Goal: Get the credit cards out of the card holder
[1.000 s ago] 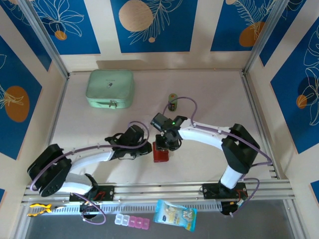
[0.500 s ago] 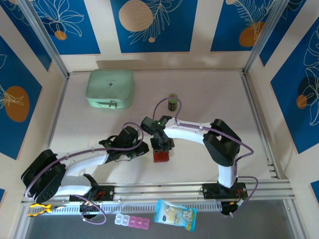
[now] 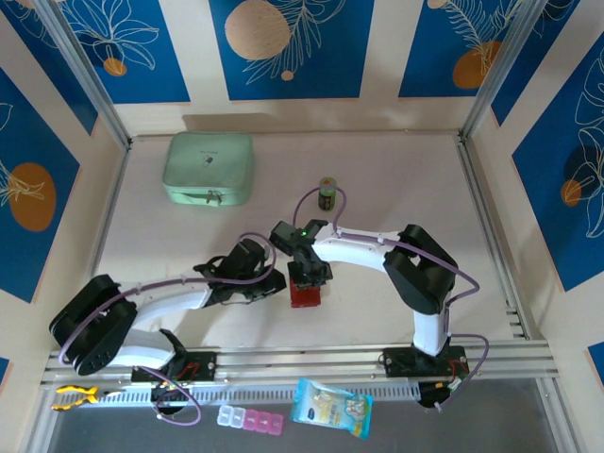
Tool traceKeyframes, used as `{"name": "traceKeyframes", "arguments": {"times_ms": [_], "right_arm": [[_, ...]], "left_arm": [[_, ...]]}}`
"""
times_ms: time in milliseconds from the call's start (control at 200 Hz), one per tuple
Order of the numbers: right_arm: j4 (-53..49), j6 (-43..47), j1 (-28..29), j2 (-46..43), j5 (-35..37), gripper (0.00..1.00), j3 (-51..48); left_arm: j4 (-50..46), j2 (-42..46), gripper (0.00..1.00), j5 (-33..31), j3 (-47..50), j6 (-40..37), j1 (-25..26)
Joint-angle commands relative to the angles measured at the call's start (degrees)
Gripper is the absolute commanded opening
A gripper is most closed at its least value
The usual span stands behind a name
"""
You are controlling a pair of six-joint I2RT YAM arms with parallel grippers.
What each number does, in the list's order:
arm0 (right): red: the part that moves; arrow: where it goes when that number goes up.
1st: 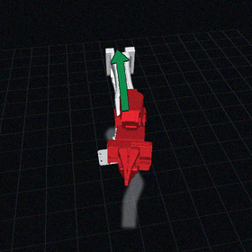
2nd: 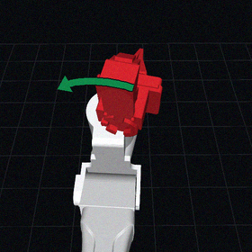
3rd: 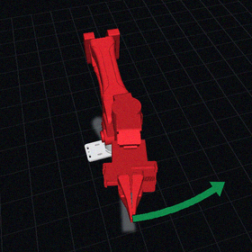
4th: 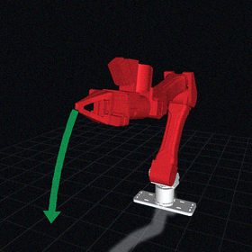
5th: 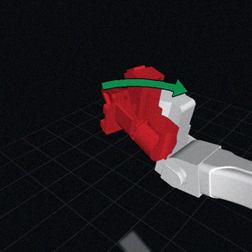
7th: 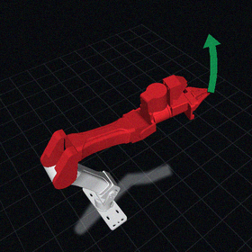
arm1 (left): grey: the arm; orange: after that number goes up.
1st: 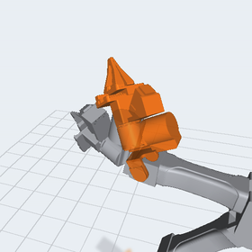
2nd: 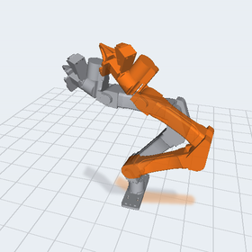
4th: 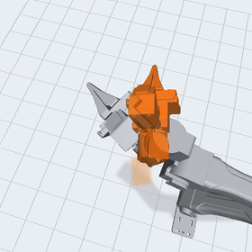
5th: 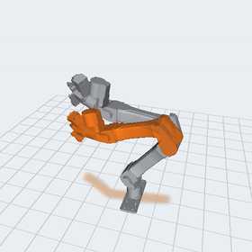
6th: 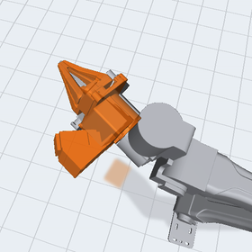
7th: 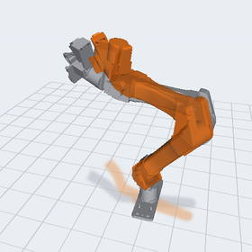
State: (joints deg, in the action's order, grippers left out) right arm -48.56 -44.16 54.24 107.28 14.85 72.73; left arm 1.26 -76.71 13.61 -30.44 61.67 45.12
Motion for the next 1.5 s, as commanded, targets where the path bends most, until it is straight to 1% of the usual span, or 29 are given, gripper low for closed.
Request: {"name": "traceKeyframes", "arguments": {"times_ms": [0,150,470,505,760,915,1040,1240,1490], "right_arm": [[3.01,-1.08,-0.92,-0.61,-3.77,0.26,-3.66],[7.00,-1.61,-2.41,-2.97,-6.85,0.23,-6.98],[16.14,-3.57,-6.11,-8.17,-14.06,0.20,-15.41],[16.95,-3.73,-6.48,-8.70,-14.76,0.18,-16.20],[22.36,-4.53,-9.40,-11.82,-19.12,0.17,-21.32],[23.99,-4.87,-10.75,-13.43,-20.10,0.17,-23.67],[26.77,-5.14,-12.70,-15.02,-22.58,0.16,-26.49],[27.61,-4.45,-15.41,-17.38,-23.46,0.16,-29.47],[29.48,-3.94,-18.49,-19.72,-25.21,0.15,-33.31]], "left_arm": [[2.06,-1.49,0.16,1.94,-1.86,1.21,-0.20],[3.25,-3.61,0.16,2.86,-3.19,1.72,0.48],[5.55,-8.07,0.15,3.35,-5.90,3.19,2.84],[5.66,-8.45,0.15,3.27,-6.10,3.27,3.07],[3.85,-11.87,0.14,1.72,-6.20,3.87,3.84],[4.92,-13.08,0.14,0.98,-3.84,5.28,3.90],[6.15,-14.61,0.14,0.63,-2.27,6.21,3.88],[8.18,-15.70,0.14,0.63,-0.32,7.67,3.73],[6.84,-15.47,0.15,0.29,-0.52,7.68,3.67]]}}
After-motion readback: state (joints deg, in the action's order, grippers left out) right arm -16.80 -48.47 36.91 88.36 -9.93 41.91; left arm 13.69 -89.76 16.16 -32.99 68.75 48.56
